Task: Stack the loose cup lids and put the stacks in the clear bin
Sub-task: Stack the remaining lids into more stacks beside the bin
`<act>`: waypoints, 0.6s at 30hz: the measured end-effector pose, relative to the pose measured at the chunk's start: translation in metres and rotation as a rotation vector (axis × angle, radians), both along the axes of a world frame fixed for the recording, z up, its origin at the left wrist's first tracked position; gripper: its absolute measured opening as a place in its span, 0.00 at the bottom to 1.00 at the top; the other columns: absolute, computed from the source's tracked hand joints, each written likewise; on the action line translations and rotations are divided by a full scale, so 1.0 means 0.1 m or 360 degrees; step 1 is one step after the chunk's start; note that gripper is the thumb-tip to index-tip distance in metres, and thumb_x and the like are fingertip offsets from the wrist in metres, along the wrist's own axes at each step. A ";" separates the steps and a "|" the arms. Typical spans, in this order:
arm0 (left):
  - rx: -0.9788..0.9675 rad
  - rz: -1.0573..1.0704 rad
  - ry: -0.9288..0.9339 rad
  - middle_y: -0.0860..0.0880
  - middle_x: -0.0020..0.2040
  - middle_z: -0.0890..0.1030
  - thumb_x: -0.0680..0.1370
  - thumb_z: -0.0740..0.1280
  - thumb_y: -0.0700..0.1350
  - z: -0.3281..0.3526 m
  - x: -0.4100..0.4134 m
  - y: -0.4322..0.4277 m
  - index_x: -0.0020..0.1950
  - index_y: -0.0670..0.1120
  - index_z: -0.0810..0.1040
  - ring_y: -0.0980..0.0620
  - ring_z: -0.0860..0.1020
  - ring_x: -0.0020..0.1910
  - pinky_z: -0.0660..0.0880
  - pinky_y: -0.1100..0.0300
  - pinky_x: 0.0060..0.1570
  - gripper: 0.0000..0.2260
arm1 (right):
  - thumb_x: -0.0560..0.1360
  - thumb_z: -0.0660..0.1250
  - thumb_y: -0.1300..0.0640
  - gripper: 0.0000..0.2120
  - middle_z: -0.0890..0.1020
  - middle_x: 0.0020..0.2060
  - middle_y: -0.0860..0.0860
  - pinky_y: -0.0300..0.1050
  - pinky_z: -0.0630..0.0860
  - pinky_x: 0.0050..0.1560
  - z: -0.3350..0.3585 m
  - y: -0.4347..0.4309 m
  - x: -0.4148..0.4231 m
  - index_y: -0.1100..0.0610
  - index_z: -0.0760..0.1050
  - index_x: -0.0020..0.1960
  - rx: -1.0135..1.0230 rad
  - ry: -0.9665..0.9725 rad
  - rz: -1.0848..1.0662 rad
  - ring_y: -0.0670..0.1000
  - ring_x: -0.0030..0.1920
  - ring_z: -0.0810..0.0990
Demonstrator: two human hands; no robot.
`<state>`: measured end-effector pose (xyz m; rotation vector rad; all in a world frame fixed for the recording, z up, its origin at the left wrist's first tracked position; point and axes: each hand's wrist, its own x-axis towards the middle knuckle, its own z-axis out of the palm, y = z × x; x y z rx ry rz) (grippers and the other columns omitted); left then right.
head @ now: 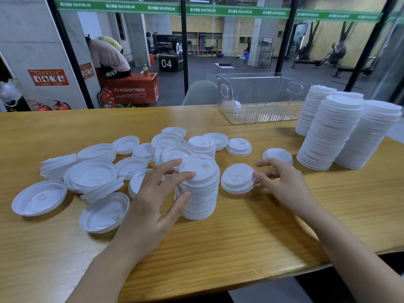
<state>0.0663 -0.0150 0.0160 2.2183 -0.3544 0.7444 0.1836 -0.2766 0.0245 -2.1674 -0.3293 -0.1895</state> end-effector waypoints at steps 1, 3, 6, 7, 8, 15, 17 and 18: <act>0.0001 0.0001 0.0004 0.58 0.70 0.70 0.78 0.62 0.55 0.00 0.00 0.00 0.64 0.58 0.77 0.52 0.70 0.67 0.64 0.71 0.63 0.15 | 0.76 0.71 0.56 0.09 0.82 0.32 0.41 0.28 0.68 0.41 -0.02 0.00 -0.01 0.52 0.79 0.56 -0.0103 -0.0066 -0.0024 0.40 0.40 0.77; 0.0005 0.0005 0.0004 0.59 0.70 0.69 0.78 0.61 0.56 0.00 0.00 0.00 0.64 0.59 0.75 0.53 0.69 0.68 0.64 0.71 0.63 0.15 | 0.76 0.70 0.54 0.12 0.82 0.45 0.44 0.36 0.68 0.48 -0.06 0.01 -0.01 0.51 0.78 0.60 -0.0296 -0.0133 -0.0025 0.46 0.49 0.76; 0.0006 0.0006 -0.0003 0.60 0.70 0.69 0.78 0.61 0.56 0.00 0.00 0.00 0.64 0.60 0.75 0.55 0.69 0.69 0.64 0.71 0.63 0.15 | 0.76 0.67 0.43 0.19 0.75 0.62 0.40 0.50 0.65 0.63 -0.09 0.05 -0.02 0.42 0.72 0.66 -0.0659 -0.0105 0.0097 0.50 0.66 0.67; 0.0008 0.0006 -0.0002 0.60 0.70 0.69 0.78 0.61 0.56 0.00 0.00 0.00 0.64 0.60 0.75 0.55 0.69 0.69 0.63 0.72 0.63 0.15 | 0.75 0.67 0.40 0.21 0.73 0.64 0.38 0.50 0.62 0.63 -0.08 0.07 -0.03 0.39 0.71 0.67 -0.0767 -0.0100 0.0146 0.49 0.67 0.64; 0.0009 0.0004 -0.0002 0.60 0.70 0.69 0.78 0.61 0.56 0.00 0.00 0.00 0.64 0.60 0.74 0.55 0.69 0.68 0.63 0.72 0.63 0.15 | 0.75 0.66 0.38 0.22 0.71 0.66 0.36 0.48 0.60 0.62 -0.08 0.09 -0.04 0.37 0.69 0.68 -0.0838 -0.0113 0.0181 0.47 0.68 0.63; 0.0021 0.0018 -0.0025 0.61 0.70 0.68 0.78 0.61 0.56 0.00 -0.01 -0.01 0.66 0.61 0.73 0.60 0.68 0.69 0.61 0.75 0.62 0.16 | 0.72 0.66 0.33 0.22 0.76 0.61 0.35 0.48 0.63 0.62 -0.08 0.12 0.00 0.36 0.72 0.64 -0.0697 -0.0163 0.0121 0.47 0.64 0.69; 0.0021 0.0021 -0.0014 0.61 0.71 0.67 0.78 0.61 0.57 0.01 -0.01 -0.01 0.69 0.63 0.69 0.58 0.67 0.70 0.64 0.72 0.62 0.19 | 0.70 0.67 0.32 0.21 0.79 0.54 0.34 0.40 0.68 0.61 0.01 0.15 -0.03 0.37 0.75 0.60 -0.0228 -0.0139 0.0174 0.45 0.60 0.74; 0.0012 0.0027 -0.0009 0.60 0.72 0.67 0.78 0.61 0.57 0.01 -0.01 -0.01 0.70 0.64 0.66 0.56 0.67 0.71 0.66 0.68 0.62 0.20 | 0.70 0.69 0.34 0.19 0.79 0.53 0.34 0.33 0.68 0.57 0.08 0.18 -0.06 0.38 0.76 0.59 -0.0024 -0.0126 0.0226 0.44 0.58 0.75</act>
